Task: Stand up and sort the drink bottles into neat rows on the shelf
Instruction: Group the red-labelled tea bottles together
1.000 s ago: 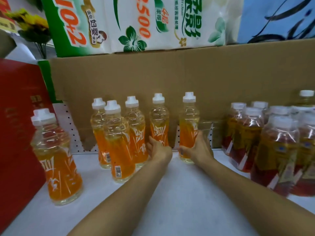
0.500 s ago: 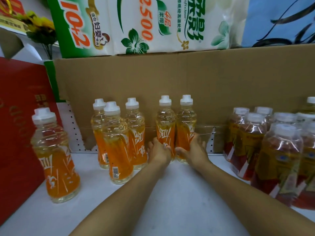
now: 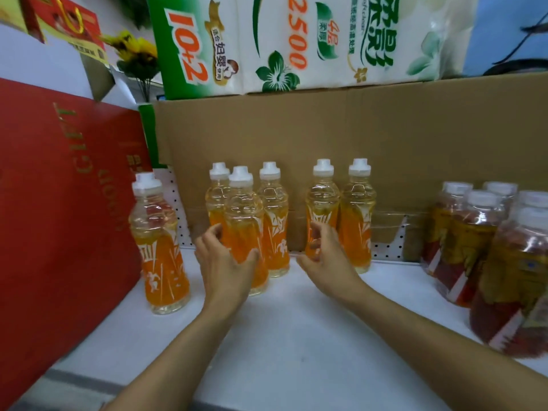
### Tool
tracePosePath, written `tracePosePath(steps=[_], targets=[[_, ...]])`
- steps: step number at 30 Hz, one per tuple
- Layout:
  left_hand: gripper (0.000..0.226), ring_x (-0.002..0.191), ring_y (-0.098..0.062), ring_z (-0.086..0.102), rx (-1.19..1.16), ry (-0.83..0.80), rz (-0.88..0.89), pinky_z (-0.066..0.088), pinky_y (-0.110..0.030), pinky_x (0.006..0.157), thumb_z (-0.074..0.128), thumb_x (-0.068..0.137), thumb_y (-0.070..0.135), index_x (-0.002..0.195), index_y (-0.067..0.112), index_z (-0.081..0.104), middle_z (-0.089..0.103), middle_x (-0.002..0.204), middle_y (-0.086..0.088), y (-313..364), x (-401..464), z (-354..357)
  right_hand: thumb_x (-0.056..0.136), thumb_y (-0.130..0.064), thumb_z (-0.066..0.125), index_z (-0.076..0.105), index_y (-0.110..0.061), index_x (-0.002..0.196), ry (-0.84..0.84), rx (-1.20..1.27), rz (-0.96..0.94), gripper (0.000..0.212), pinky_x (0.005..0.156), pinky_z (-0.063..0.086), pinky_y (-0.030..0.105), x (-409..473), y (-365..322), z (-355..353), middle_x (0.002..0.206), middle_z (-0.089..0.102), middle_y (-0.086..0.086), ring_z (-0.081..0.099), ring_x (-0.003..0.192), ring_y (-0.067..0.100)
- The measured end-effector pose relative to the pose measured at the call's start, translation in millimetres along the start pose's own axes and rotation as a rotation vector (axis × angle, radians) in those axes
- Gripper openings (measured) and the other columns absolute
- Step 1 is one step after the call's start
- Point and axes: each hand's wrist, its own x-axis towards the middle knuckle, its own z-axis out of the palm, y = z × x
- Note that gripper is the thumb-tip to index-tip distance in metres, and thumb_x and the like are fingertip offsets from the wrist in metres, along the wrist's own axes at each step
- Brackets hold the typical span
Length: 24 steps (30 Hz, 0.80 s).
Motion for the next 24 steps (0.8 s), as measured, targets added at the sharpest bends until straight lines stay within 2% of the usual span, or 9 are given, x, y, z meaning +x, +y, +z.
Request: tracePosePath(steps=[3, 5, 8, 10, 12, 15, 17, 20, 24], targets=[[0.086, 0.130, -0.023, 0.046, -0.134, -0.265, -0.147, 0.042, -0.044, 0.108, 0.081, 0.080, 0.031, 0.146, 0.027, 0.025, 0.043, 0.145, 0.000, -18.2, 8.7, 6.1, 0.090, -0.031, 0.067, 0.011, -0.023, 0.152, -0.136, 0.031, 0.071, 0.084, 0.114, 0.032, 0.040, 13.8, -12.9, 30.7, 0.156, 0.021, 0.000, 0.031, 0.142, 0.022], [0.086, 0.123, -0.021, 0.053, -0.202, -0.385, -0.170, 0.045, -0.044, 0.106, 0.079, 0.081, 0.030, 0.148, 0.032, 0.025, 0.049, 0.143, 0.004, -28.2, 8.5, 7.1, 0.082, -0.037, 0.073, 0.012, -0.031, 0.150, -0.162, 0.122, 0.143, 0.092, 0.113, 0.032, 0.046, 22.2, -22.3, 43.9, 0.153, 0.028, 0.001, 0.033, 0.140, 0.024], [0.087, 0.121, -0.016, 0.052, -0.180, -0.419, -0.175, 0.044, -0.037, 0.103, 0.080, 0.078, 0.043, 0.148, 0.035, 0.028, 0.049, 0.139, 0.009, -34.5, 12.4, 2.7, 0.063, -0.048, 0.081, 0.022, -0.044, 0.140, -0.126, 0.182, 0.198, 0.097, 0.107, 0.039, 0.054, 39.6, -12.2, 54.3, 0.139, 0.048, -0.003, 0.046, 0.131, 0.024], [0.101, 0.128, -0.020, 0.050, -0.118, -0.400, -0.208, 0.045, -0.046, 0.106, 0.077, 0.060, 0.067, 0.145, 0.041, 0.029, 0.048, 0.143, 0.010, -37.4, 14.1, 1.6, 0.064, -0.037, 0.085, 0.034, -0.041, 0.135, -0.160, 0.164, 0.224, 0.087, 0.104, 0.044, 0.054, 47.6, -7.6, 52.9, 0.129, 0.057, -0.003, 0.053, 0.124, 0.024], [0.107, 0.130, -0.023, 0.049, -0.078, -0.394, -0.217, 0.047, -0.051, 0.104, 0.073, 0.050, 0.073, 0.143, 0.043, 0.029, 0.049, 0.142, 0.008, -39.6, 14.5, 1.9, 0.071, -0.024, 0.084, 0.046, -0.034, 0.126, -0.211, 0.173, 0.244, 0.067, 0.100, 0.049, 0.049, 46.1, -13.3, 48.6, 0.118, 0.065, -0.003, 0.061, 0.114, 0.021], [0.098, 0.124, -0.021, 0.050, -0.151, -0.381, -0.226, 0.046, -0.048, 0.105, 0.081, 0.070, 0.045, 0.147, 0.038, 0.020, 0.047, 0.135, 0.009, -30.3, 9.8, -0.8, 0.072, -0.027, 0.085, 0.048, -0.026, 0.127, -0.206, 0.185, 0.258, 0.065, 0.092, 0.052, 0.036, 35.7, -17.5, 46.1, 0.110, 0.063, -0.007, 0.061, 0.101, 0.014], [0.097, 0.120, -0.019, 0.051, -0.265, -0.386, -0.244, 0.046, -0.045, 0.103, 0.082, 0.074, 0.028, 0.147, 0.036, 0.018, 0.048, 0.130, 0.010, -29.0, 9.2, -3.9, 0.072, -0.031, 0.085, 0.044, -0.031, 0.122, -0.166, 0.136, 0.231, 0.065, 0.087, 0.049, 0.031, 22.9, -17.6, 41.4, 0.105, 0.057, -0.012, 0.057, 0.098, 0.010], [0.090, 0.124, -0.025, 0.052, -0.389, -0.490, -0.258, 0.044, -0.053, 0.105, 0.078, 0.063, 0.024, 0.139, 0.042, 0.034, 0.055, 0.133, 0.007, -28.5, 8.5, -11.7, 0.065, -0.046, 0.084, 0.036, -0.042, 0.124, -0.126, 0.065, 0.183, 0.077, 0.095, 0.049, 0.039, 0.2, -9.8, 24.8, 0.115, 0.057, -0.016, 0.058, 0.108, 0.013], [0.060, 0.130, -0.029, 0.043, -0.407, -0.641, -0.310, 0.036, -0.059, 0.110, 0.059, 0.086, 0.006, 0.130, 0.042, 0.038, 0.049, 0.139, 0.004, -19.9, 4.3, -7.0, 0.048, -0.066, 0.078, 0.030, -0.040, 0.135, -0.120, 0.005, 0.180, 0.102, 0.099, 0.049, 0.049, -24.1, 6.3, -12.8, 0.127, 0.056, -0.012, 0.057, 0.116, 0.015]])
